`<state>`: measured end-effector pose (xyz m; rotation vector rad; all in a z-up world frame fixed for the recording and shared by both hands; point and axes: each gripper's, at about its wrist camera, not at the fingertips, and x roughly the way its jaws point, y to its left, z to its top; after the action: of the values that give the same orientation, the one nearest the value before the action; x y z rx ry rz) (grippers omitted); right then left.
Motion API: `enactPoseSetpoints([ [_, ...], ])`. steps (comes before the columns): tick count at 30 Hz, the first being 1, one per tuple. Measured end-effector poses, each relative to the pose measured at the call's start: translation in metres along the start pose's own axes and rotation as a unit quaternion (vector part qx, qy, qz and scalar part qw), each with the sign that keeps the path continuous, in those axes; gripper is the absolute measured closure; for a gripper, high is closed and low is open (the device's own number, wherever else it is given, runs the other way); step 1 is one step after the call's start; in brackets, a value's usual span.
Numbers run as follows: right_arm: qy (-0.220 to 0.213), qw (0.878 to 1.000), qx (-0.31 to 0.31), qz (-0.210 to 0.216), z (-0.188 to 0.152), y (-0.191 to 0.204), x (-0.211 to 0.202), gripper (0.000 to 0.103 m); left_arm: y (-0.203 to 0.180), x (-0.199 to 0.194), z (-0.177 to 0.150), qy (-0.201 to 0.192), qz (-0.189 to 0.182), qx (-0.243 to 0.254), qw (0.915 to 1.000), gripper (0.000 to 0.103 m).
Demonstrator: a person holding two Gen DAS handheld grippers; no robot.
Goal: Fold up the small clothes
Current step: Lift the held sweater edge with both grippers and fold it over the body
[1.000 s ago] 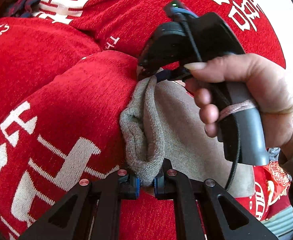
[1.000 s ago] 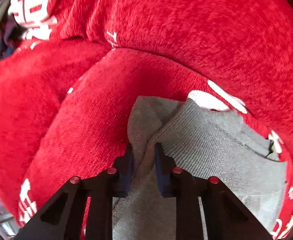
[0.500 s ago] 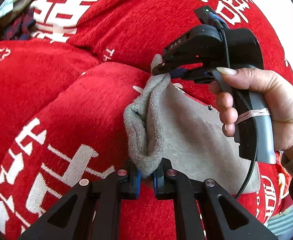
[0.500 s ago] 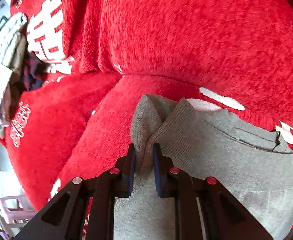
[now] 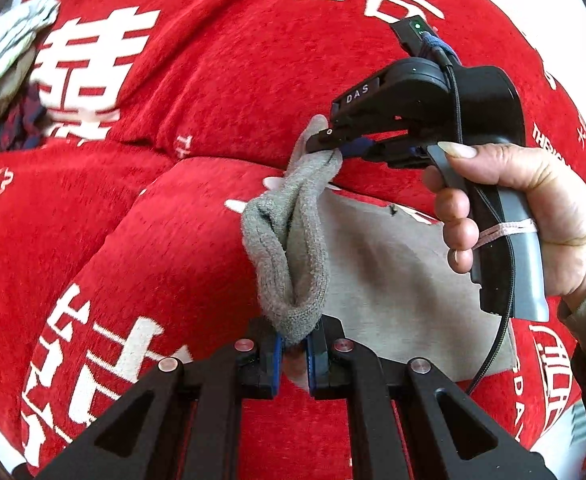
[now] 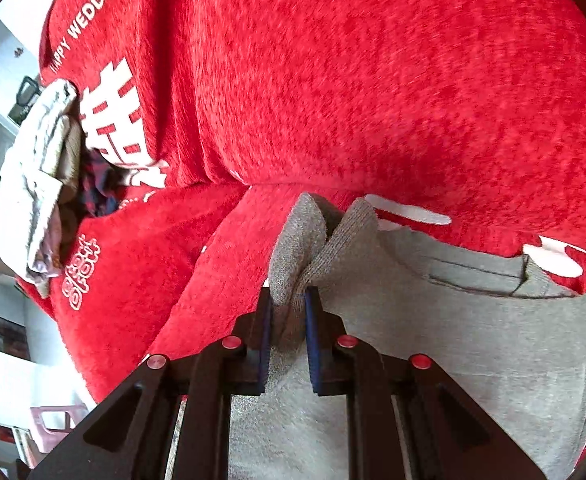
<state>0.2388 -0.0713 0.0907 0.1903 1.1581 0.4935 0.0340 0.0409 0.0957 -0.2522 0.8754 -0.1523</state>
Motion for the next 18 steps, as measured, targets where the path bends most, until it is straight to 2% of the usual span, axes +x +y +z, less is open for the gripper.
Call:
enactPoseSetpoints([
  [18,-0.036,0.998,0.038,0.036,-0.014,-0.085,-0.082,0.087,-0.100,-0.006,-0.006,0.005,-0.009,0.095,0.9954,0.093],
])
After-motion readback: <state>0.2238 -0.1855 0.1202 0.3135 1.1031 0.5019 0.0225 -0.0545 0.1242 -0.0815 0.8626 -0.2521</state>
